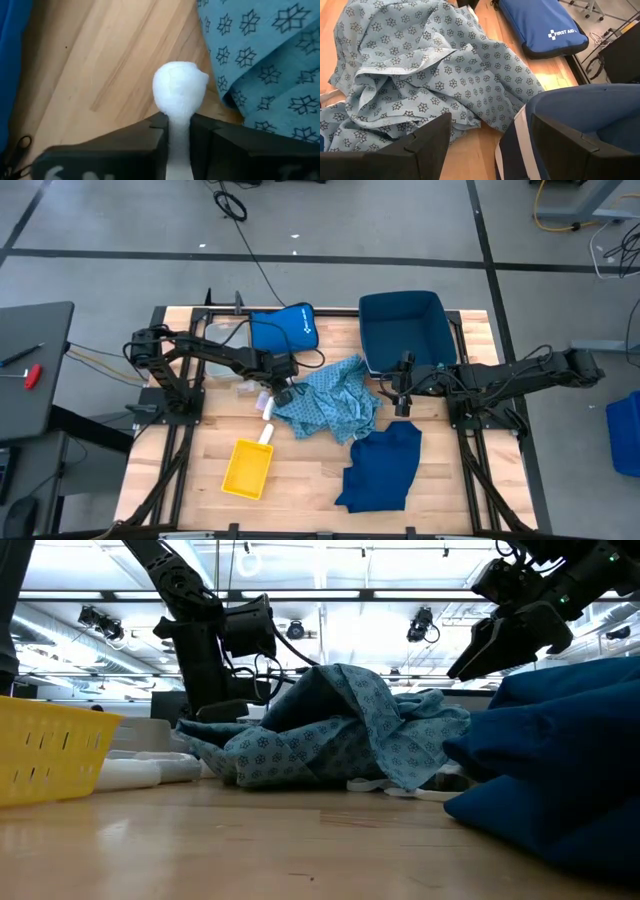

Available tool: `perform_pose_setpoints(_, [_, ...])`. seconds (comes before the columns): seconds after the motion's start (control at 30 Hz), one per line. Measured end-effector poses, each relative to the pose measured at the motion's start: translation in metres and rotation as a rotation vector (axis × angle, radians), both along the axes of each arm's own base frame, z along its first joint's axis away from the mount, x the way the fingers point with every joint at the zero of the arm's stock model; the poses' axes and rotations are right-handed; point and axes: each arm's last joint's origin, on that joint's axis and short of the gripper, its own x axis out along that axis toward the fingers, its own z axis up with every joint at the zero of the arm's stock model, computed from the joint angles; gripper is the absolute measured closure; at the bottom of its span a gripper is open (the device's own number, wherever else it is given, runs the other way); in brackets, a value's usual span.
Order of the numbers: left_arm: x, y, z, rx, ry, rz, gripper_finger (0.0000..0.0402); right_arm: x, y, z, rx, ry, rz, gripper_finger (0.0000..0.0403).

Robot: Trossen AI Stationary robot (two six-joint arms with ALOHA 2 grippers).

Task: Pick & place medical supplies in basket/bin
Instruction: Put the white bandage into the yellow basket

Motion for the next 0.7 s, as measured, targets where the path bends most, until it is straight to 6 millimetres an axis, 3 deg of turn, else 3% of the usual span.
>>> perform_pose_setpoints(0.23, [0.0,0.0,0.005,0.004,-0.026,-0.004,0.0362,0.0,0.0,0.0,0.001,0.0,0.001,0.0119])
perform_pose_setpoints(0.7, [-0.015,-0.005,0.072,0.134,-0.344,-0.066,0.0362,0.0,0.0,0.0,0.012,-0.001,0.004,0.0119])
